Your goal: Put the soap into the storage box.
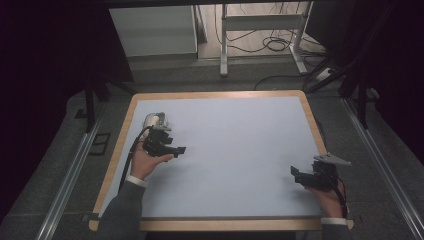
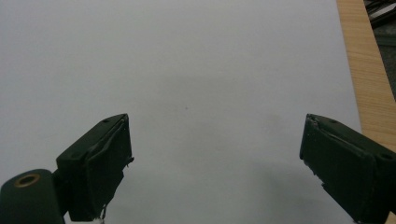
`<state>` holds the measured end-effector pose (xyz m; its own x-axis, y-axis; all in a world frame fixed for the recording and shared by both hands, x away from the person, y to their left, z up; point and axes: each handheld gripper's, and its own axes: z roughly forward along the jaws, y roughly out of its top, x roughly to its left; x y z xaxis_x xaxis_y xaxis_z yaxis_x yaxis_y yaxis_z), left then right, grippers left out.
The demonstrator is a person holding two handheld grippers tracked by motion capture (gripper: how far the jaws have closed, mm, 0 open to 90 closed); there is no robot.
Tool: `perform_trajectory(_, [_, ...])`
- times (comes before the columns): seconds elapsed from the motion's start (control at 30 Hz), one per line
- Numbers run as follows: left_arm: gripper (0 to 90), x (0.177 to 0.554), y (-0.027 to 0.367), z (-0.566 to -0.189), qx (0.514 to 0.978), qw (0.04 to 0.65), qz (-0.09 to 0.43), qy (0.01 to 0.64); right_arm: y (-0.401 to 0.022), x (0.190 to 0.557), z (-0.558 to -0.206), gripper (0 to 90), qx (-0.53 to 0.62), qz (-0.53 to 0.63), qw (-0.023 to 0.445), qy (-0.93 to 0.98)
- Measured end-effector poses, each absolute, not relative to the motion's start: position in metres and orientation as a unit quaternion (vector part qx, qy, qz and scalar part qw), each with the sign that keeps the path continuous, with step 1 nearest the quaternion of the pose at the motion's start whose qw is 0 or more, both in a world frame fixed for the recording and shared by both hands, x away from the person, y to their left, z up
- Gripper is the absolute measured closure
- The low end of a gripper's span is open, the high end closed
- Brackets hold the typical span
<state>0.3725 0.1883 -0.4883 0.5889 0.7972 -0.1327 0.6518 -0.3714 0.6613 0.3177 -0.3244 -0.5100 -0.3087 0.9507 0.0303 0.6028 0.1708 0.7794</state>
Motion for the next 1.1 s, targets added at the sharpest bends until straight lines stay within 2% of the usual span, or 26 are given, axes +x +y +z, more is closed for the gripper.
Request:
perform_trajectory(0.47, [29.5,0.331,0.181,-0.52,0.814,0.367,0.092,0.44,-0.323,0.317,-0.509,8.8,0.533,0.358,0.244,0.727])
perform_trajectory(1.1, [30.0,0.325,0.188,-0.517,0.811,0.376,0.099,0.437,-0.324,0.317,-0.507,8.7,0.532,0.358,0.25,0.726])
